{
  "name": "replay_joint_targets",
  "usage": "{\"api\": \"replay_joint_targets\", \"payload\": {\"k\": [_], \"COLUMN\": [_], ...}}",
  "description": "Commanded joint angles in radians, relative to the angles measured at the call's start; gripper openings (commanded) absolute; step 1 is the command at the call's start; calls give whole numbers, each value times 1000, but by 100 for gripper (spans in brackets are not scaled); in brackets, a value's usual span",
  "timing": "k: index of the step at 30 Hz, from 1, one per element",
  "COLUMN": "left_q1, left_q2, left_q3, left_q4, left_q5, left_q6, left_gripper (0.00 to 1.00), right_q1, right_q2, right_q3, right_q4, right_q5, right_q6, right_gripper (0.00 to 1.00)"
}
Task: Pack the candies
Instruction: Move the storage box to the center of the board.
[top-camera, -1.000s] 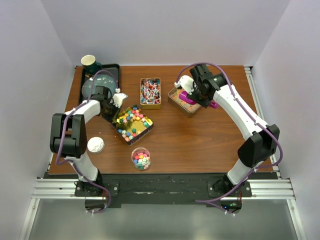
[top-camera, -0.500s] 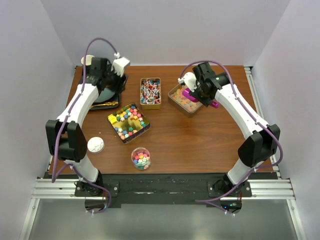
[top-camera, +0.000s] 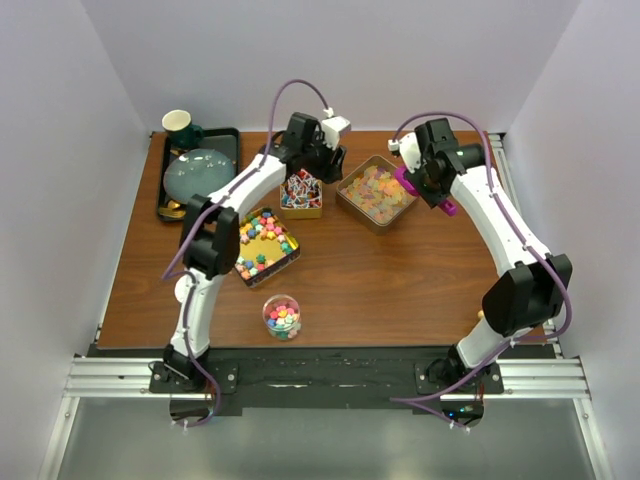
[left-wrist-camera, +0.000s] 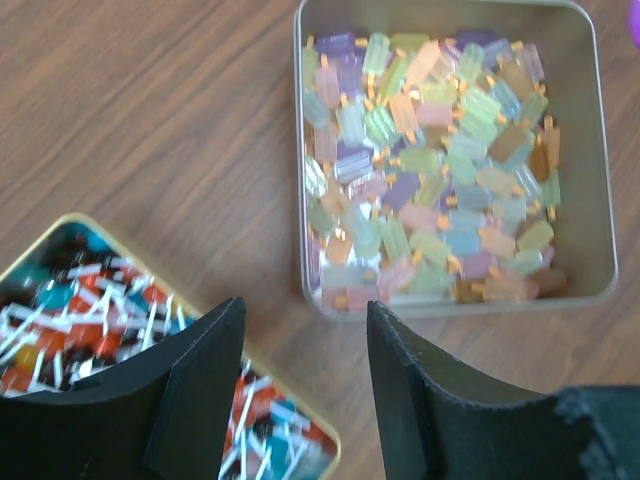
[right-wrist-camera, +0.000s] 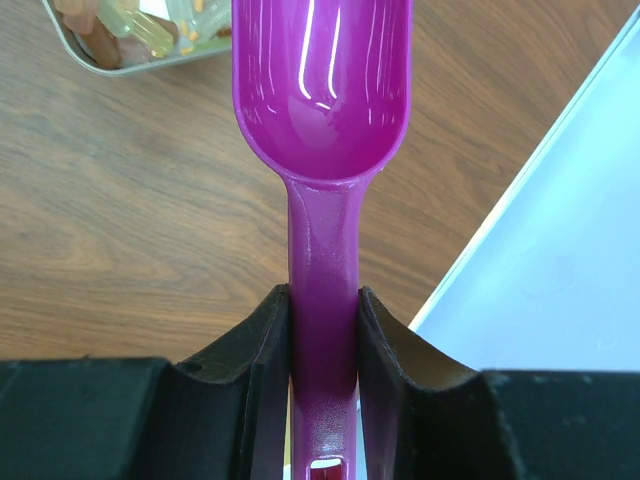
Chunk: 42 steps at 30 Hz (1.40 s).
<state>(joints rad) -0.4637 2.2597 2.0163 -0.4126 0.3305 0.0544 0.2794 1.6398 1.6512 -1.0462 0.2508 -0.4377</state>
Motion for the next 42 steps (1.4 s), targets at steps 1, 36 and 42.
{"api": "replay_joint_targets", "payload": {"k": [1,36,42], "left_q1": [7,-90,-78], "left_q2": [47,-71,-163], "left_q3": [142,-281,-379], "left_q4": [115,83,90], "left_q5": [-18,13,82], "left_q6": [-38,252,439], "left_gripper": [58,16,11], "right_q1": [-39,-59,-46], "right_q2": [-67,-11,-44], "right_q3": [-33,44,42], "right_q4": [28,-73,-184], "right_q5": [2,-171,-332], "right_q6": [25,-120,-399], "right_gripper": [0,0,0]}}
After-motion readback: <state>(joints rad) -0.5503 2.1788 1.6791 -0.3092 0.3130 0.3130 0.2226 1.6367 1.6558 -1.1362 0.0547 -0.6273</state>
